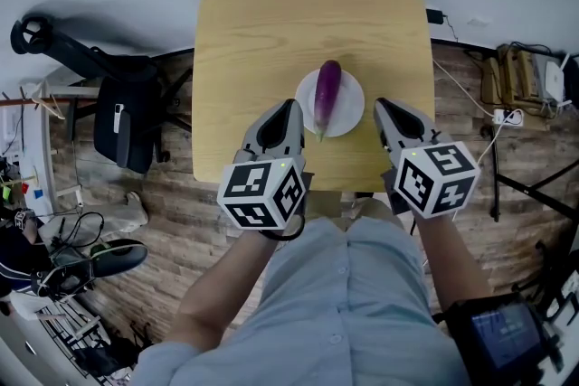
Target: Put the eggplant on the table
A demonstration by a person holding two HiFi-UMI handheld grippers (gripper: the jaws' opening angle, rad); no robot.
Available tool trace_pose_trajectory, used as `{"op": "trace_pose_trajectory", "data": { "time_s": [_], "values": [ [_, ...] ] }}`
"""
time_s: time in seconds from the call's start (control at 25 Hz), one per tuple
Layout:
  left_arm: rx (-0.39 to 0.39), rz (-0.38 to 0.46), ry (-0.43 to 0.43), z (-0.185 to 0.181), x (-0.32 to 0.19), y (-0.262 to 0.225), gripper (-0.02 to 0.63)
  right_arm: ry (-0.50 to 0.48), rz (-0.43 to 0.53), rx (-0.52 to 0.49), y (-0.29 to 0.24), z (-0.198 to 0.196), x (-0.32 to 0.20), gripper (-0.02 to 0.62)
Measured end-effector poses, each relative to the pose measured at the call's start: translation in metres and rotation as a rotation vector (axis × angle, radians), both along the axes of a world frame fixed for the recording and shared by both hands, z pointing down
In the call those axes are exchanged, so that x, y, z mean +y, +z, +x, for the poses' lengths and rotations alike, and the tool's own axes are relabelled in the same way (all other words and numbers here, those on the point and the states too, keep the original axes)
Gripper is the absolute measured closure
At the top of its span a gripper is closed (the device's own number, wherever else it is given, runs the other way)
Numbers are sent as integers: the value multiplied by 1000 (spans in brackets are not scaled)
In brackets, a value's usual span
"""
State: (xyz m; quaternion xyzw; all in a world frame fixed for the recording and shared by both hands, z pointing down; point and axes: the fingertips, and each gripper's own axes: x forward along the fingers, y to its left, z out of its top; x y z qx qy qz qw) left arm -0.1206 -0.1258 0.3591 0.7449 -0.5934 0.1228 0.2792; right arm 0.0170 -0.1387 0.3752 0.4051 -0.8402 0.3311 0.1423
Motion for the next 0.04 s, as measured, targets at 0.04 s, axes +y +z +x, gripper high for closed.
{"op": "trace_pose_trajectory", "data": {
  "time_s": [0.04],
  "values": [
    [0, 0, 0, -1, 0, 0, 601, 1, 0, 1, 0, 0, 0, 595]
  ]
}}
